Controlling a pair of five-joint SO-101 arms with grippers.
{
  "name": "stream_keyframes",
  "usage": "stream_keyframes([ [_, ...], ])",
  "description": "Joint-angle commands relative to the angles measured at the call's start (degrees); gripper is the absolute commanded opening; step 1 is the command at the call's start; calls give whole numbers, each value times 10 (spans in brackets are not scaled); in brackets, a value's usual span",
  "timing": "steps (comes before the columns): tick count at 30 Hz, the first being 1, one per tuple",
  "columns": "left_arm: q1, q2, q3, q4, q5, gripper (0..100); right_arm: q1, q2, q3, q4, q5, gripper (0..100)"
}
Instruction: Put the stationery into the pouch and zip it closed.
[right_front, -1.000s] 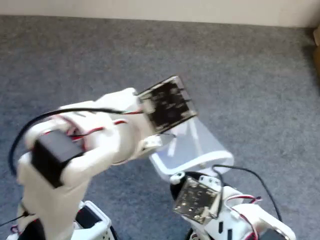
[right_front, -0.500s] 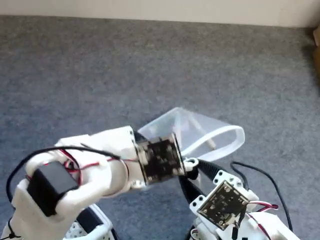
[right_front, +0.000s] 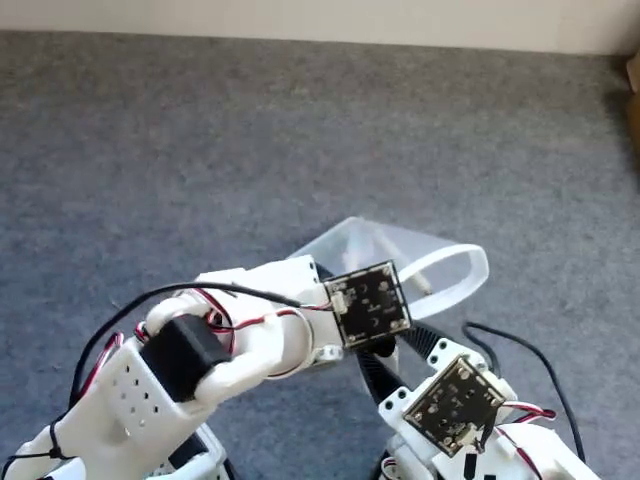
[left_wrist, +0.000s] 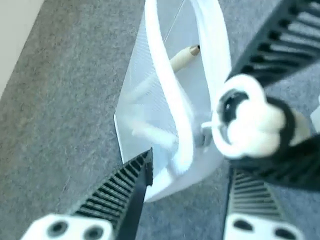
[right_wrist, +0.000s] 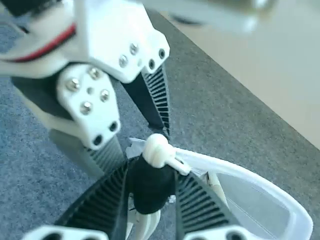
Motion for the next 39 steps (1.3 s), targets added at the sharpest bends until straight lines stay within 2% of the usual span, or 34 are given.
stream_keyframes([
  [1,10,-8,12,-59,56,235,5,-3,-36,-15,-9,4],
  [4,9,-8,24,-71,92,224,6,-3,-35,-17,-9,4],
  [12,9,-8,33,-69,105,5,6,-3,-39,-25,-36,4],
  [19,-9,-64,95,-84,146,5,90,-3,-34,-77,-51,4],
  [27,-71,-215,189,-96,147,5,108,2,-34,-93,-87,4],
  [32,-76,-283,240,-93,147,5,156,2,-26,-132,-111,4],
  [39,-76,-331,244,-49,147,5,158,-3,29,-147,-113,4],
])
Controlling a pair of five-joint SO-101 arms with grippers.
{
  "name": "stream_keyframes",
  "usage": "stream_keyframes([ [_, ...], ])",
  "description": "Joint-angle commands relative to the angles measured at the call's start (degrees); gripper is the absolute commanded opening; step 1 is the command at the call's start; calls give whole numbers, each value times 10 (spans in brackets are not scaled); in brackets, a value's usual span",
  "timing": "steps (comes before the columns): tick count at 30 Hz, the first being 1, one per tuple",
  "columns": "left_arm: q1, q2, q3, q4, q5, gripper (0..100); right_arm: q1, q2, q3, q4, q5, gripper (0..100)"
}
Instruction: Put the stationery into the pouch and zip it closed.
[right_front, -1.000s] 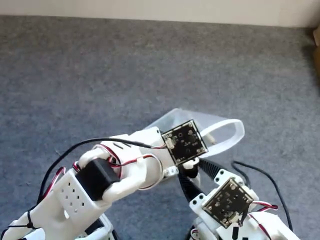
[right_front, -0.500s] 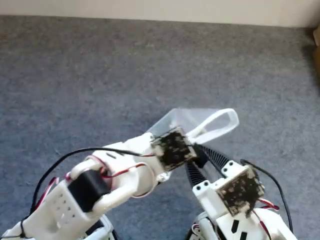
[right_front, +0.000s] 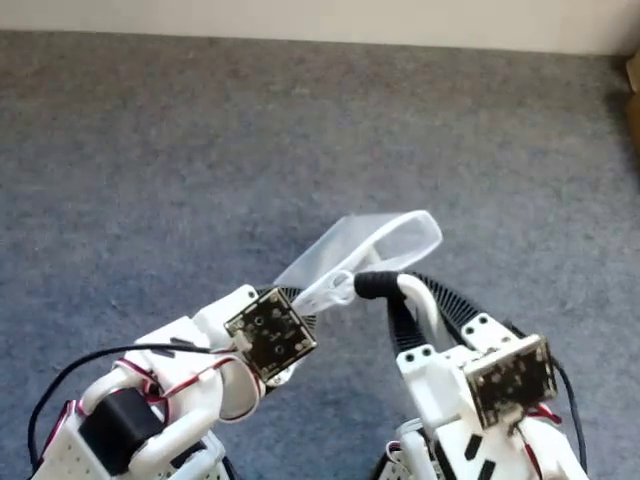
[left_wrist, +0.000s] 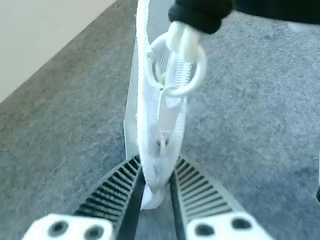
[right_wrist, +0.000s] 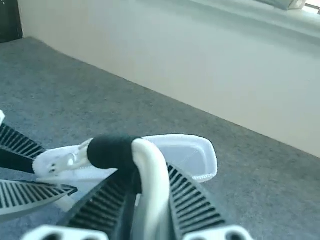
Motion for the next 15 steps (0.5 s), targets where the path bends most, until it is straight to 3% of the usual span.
stream_keyframes([
  [1,-18,-20,2,23,9,5,12,-2,4,-11,-8,4],
  [5,-18,-21,1,19,10,5,-9,-1,1,67,-5,27],
  [10,-18,-21,1,18,20,5,-45,2,1,155,-5,204],
  [15,-18,-20,1,18,25,5,-68,-1,0,167,-10,221],
])
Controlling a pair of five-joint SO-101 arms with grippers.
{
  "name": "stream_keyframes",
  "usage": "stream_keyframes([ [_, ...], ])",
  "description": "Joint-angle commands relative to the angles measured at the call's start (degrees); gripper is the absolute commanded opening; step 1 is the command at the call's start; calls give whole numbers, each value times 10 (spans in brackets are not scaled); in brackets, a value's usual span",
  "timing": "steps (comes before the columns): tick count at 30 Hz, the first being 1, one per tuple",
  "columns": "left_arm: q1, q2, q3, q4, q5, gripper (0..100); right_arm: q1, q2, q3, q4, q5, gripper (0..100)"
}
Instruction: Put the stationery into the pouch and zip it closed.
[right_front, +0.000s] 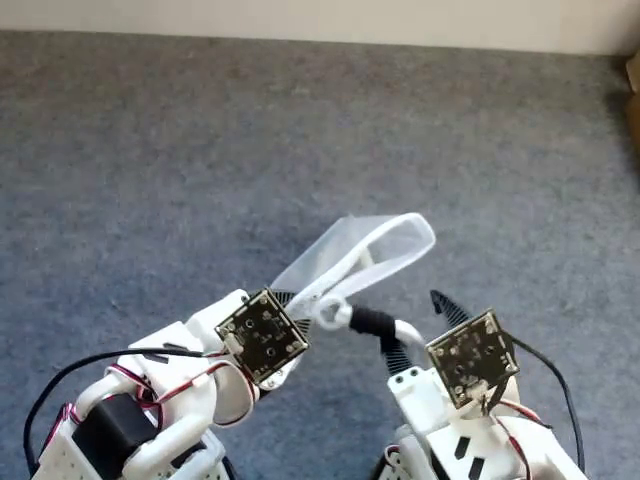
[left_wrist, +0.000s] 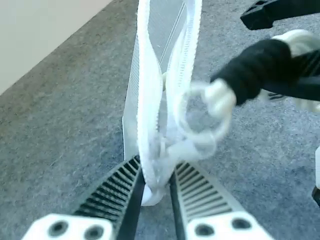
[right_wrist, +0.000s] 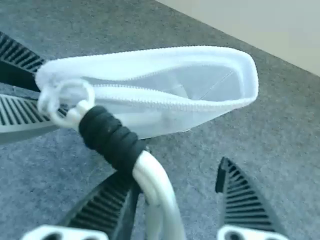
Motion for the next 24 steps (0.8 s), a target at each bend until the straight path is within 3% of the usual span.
stream_keyframes([
  [1,-17,-2,-1,1,10,5,-46,-1,-8,3,-8,221],
  [12,-17,-2,-1,1,10,5,-222,3,-1,3,-51,224],
  [17,-17,-2,-1,0,10,5,-277,4,-1,-1,-114,224],
  [24,-16,-2,-1,0,10,5,-295,43,22,-46,-164,225],
])
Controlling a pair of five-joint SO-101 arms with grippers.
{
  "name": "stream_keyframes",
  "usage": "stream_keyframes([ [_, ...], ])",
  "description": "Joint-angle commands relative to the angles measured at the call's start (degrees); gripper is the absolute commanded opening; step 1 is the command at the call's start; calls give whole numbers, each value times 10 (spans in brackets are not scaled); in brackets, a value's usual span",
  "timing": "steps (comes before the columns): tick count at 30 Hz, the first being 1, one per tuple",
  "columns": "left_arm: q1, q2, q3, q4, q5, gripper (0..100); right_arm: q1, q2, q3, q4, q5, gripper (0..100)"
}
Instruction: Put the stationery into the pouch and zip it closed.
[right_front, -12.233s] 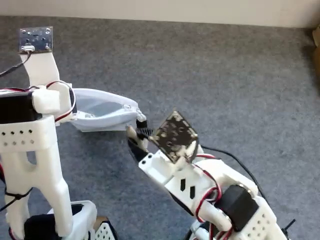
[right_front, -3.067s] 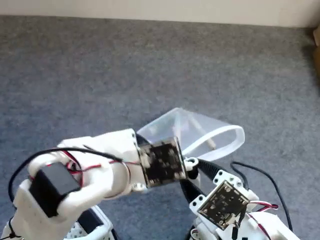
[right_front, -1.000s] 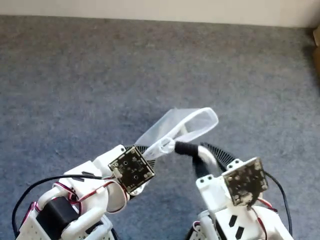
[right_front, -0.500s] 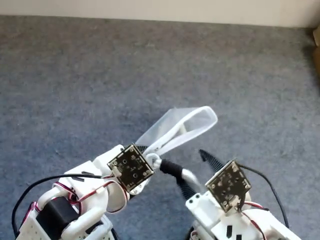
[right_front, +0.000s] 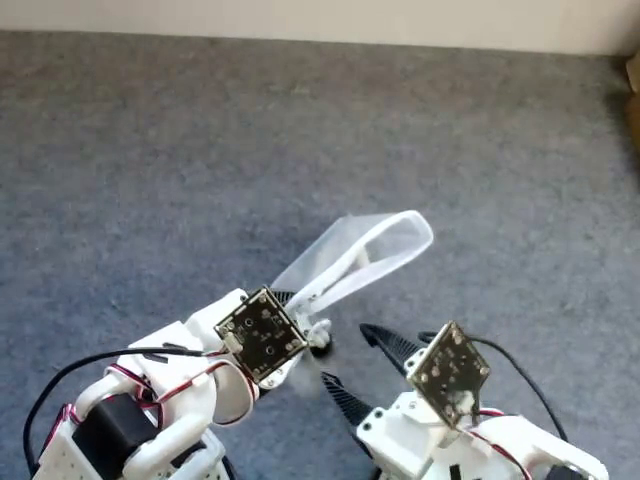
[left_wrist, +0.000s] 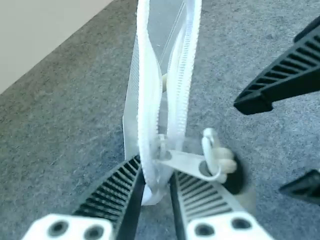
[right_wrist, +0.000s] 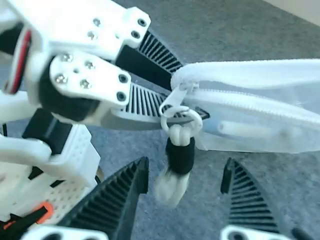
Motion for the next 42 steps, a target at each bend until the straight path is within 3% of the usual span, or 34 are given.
stream_keyframes([
  [1,-11,-2,-1,0,9,5,-7,49,28,-53,-21,225],
  [14,-13,-7,-1,4,9,5,23,39,107,-140,-17,218],
  [18,-13,-7,0,4,9,5,62,38,116,-160,-10,80],
  [20,-13,-7,0,4,9,5,70,37,116,-156,33,0],
  [29,-13,-7,1,5,8,5,140,-73,20,-102,109,3],
  [42,-13,-7,1,26,6,5,286,-73,15,-150,111,3],
])
